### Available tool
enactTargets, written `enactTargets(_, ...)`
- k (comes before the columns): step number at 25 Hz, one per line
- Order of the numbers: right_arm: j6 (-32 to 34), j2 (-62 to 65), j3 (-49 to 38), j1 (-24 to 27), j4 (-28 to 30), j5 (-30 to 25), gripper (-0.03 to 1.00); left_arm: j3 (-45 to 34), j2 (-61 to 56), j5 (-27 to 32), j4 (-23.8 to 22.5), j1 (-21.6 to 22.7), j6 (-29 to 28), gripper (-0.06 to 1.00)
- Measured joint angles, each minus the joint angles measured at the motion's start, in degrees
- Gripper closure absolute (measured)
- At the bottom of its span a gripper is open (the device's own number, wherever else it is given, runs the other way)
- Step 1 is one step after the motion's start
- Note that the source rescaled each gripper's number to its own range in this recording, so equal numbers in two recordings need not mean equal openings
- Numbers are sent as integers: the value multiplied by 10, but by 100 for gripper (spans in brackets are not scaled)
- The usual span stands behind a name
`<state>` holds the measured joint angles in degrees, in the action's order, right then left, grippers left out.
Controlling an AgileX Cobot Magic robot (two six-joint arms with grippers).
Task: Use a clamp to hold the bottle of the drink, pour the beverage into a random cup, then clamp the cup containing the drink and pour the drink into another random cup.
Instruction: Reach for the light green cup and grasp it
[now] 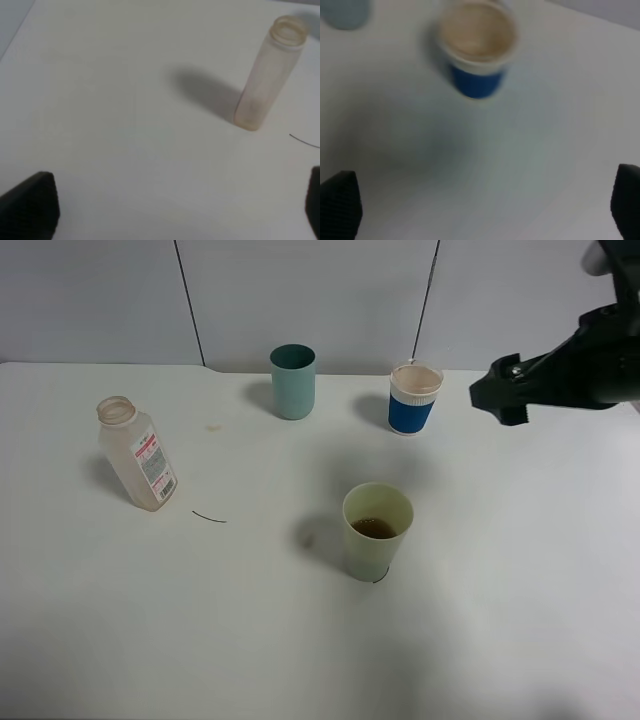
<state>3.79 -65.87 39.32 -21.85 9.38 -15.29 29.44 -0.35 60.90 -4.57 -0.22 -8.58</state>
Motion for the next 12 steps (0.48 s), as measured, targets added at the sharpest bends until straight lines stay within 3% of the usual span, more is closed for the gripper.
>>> enactTargets(6, 0, 0, 0, -80, -1, 10, -3, 0, 0, 0, 0, 0, 0, -5)
enactTargets(7, 0, 0, 0, -117, -2, 3, -3, 0, 0, 0, 0, 0, 0, -5)
enactTargets(12, 3, 0, 0, -197, -3, -24, -3, 0, 0, 0, 0, 0, 0, -5)
